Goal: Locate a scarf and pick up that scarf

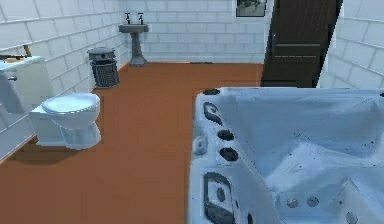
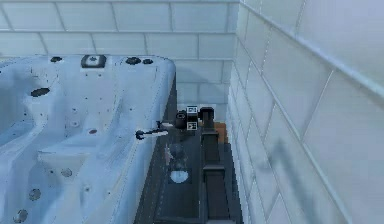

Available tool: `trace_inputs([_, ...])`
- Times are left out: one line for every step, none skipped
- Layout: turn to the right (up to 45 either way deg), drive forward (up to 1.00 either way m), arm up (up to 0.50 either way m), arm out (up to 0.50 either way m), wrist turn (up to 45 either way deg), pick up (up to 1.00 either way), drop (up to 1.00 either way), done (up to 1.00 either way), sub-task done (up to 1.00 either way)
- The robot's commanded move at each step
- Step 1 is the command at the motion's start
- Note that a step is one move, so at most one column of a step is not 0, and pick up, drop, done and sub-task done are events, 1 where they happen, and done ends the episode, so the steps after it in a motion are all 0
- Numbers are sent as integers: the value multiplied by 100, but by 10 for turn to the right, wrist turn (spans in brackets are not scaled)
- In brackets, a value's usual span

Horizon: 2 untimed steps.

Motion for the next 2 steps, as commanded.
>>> trace_inputs([0,0,0,0,360,0,0,0,0])
trace_inputs([0,0,-30,0,0,0,0,0,0])
